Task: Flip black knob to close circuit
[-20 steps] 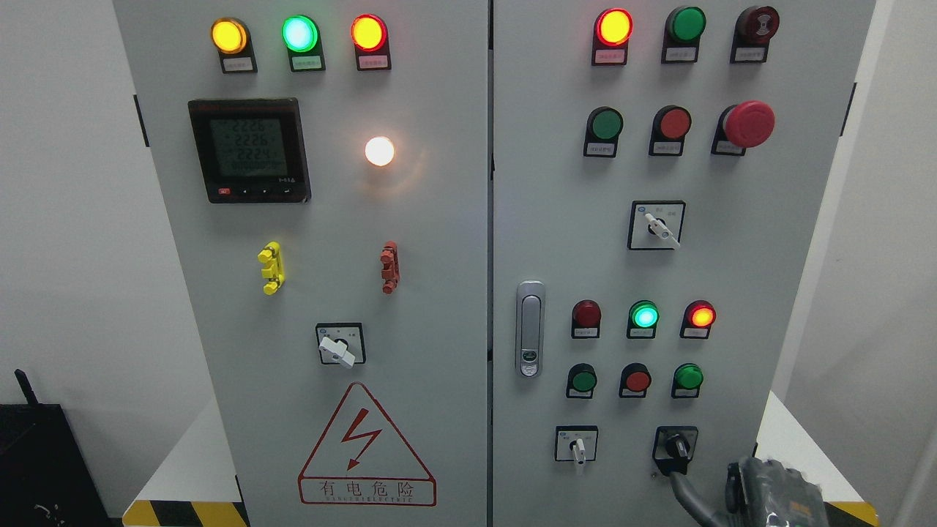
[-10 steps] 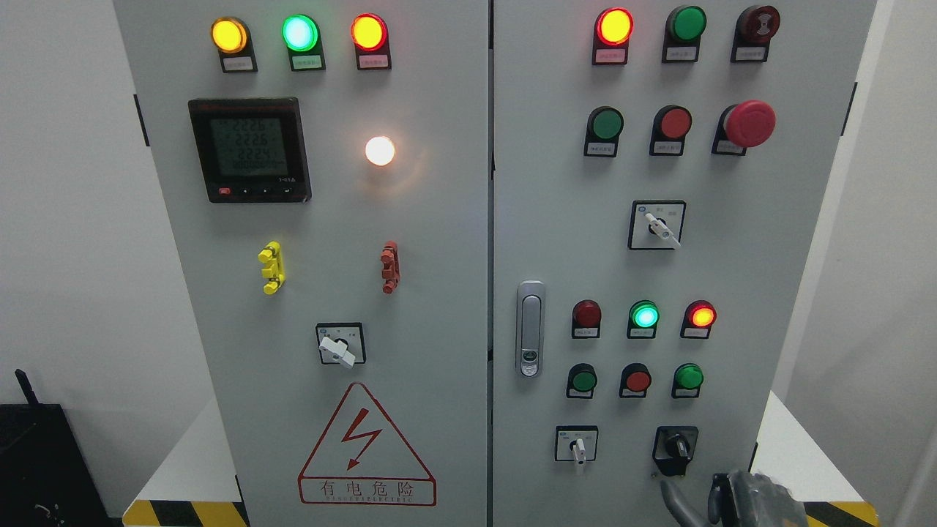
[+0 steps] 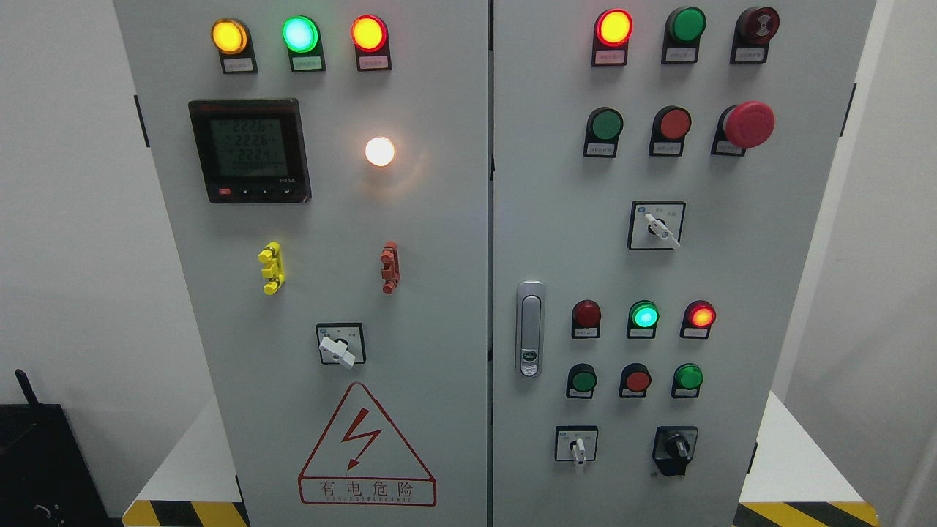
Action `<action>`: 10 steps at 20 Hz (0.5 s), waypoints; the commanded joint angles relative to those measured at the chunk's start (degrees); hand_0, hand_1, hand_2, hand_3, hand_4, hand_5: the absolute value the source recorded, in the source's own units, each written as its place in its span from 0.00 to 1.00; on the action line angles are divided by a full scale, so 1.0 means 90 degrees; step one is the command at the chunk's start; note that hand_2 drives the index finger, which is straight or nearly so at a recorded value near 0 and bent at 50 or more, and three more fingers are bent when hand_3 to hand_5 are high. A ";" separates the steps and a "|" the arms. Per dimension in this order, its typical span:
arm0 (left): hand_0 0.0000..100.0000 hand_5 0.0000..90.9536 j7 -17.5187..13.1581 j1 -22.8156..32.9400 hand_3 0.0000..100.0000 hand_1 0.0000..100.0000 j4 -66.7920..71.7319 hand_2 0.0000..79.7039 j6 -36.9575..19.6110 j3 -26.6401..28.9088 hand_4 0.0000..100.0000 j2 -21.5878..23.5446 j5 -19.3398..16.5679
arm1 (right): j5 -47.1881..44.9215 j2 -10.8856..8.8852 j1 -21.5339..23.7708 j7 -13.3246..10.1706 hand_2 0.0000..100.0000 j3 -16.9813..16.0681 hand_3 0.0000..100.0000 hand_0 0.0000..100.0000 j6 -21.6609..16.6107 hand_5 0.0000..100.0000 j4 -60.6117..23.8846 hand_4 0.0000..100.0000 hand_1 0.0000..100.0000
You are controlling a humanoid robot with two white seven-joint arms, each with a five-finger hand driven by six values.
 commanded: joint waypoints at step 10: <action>0.12 0.00 0.0003 0.0005 0.00 0.56 0.0005 0.00 0.0005 0.0000 0.00 0.0000 0.0002 | -0.2768 0.0139 0.1389 0.0735 0.00 -0.0853 0.00 0.00 -0.0330 0.00 -0.1061 0.00 0.01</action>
